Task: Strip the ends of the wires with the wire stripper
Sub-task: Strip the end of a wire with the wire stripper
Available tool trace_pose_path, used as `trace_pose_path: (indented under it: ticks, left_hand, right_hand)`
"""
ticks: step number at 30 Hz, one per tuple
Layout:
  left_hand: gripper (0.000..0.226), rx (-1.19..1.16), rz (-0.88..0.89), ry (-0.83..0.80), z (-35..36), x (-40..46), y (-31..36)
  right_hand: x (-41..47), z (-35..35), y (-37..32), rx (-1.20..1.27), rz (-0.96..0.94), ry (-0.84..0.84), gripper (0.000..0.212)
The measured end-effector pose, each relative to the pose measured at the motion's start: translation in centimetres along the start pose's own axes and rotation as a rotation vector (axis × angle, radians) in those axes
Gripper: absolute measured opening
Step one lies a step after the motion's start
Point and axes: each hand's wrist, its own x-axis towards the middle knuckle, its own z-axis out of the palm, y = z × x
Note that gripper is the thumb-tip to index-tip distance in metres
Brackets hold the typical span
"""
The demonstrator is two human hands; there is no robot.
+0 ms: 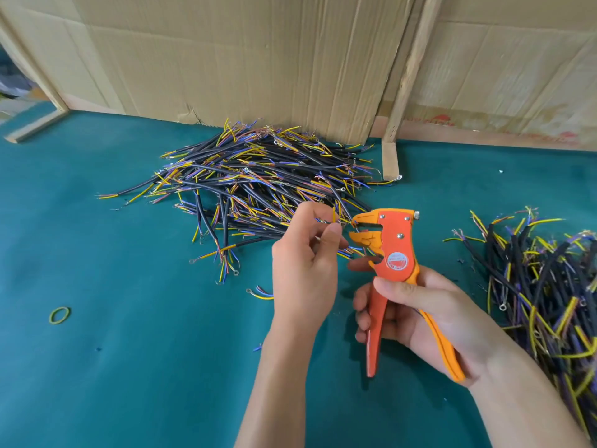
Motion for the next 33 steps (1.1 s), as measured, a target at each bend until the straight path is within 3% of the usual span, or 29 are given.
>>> trace_pose_path:
  ticks: [8, 18, 27, 33]
  left_hand:
    - [0.013, 0.138, 0.062, -0.058, 0.06, -0.16, -0.01]
    - [0.006, 0.194, 0.069, -0.082, 0.03, -0.23, 0.08]
    - [0.009, 0.201, 0.072, -0.084, 0.07, -0.24, 0.3]
    - [0.014, 0.146, 0.069, -0.078, 0.21, -0.16, 0.14]
  right_hand:
    - [-0.16, -0.11, 0.2, -0.005, -0.026, 0.002, 0.049]
    - [-0.03, -0.11, 0.02, -0.011, -0.021, 0.012, 0.026]
    - [0.03, 0.08, -0.12, -0.002, -0.005, 0.069, 0.02]
    - [0.42, 0.77, 0.39, 0.018, -0.028, 0.158, 0.033]
